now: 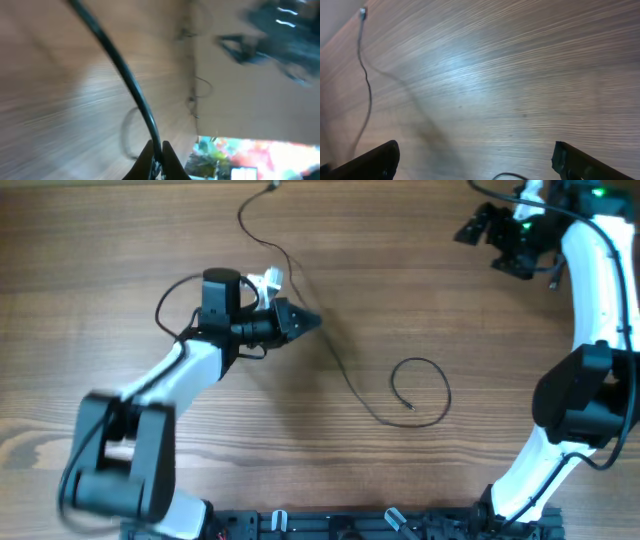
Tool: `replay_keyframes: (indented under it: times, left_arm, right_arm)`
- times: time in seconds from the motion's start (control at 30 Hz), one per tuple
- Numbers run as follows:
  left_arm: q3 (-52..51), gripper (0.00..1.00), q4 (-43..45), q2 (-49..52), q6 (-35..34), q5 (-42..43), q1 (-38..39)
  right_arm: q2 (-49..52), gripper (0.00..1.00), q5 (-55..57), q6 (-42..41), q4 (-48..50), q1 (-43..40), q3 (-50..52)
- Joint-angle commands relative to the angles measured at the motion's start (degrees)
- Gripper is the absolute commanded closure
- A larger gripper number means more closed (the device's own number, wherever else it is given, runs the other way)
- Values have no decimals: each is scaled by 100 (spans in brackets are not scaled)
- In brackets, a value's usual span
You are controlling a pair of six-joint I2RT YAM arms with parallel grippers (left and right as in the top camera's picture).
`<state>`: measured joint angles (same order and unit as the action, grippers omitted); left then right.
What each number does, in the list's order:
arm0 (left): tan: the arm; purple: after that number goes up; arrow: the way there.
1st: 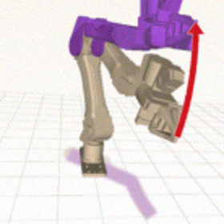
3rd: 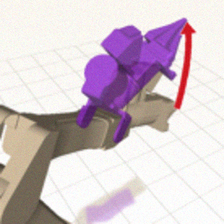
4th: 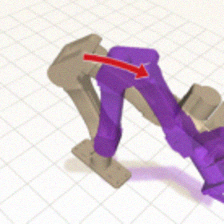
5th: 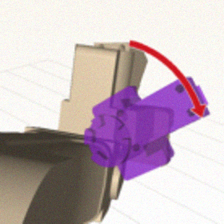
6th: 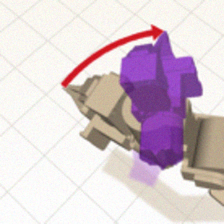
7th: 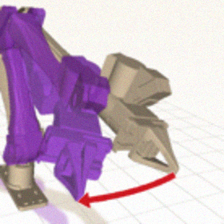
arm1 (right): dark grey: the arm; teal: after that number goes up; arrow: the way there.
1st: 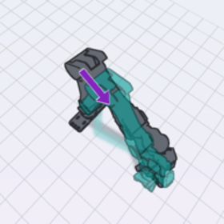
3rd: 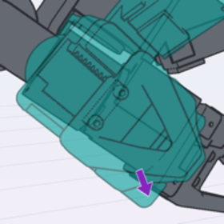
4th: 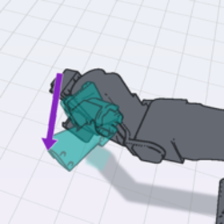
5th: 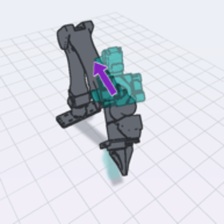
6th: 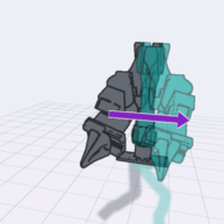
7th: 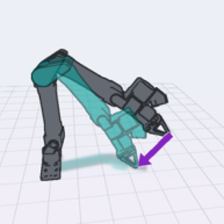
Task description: Untangle cables
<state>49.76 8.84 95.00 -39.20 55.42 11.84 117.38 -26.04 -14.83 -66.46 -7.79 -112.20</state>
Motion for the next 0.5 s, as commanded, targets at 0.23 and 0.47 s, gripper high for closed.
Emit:
replay_keyframes:
  times: [0.23, 0.47]
  left_arm:
    - [116, 96, 68, -3346, 1108, -103, 466]
    - [116, 96, -1228, -2894, 1482, -3318, 372]
  right_arm:
    - [35, 0, -144, 442, 81, 87, 15]
    - [35, 0, -151, 457, -127, 94, 15]
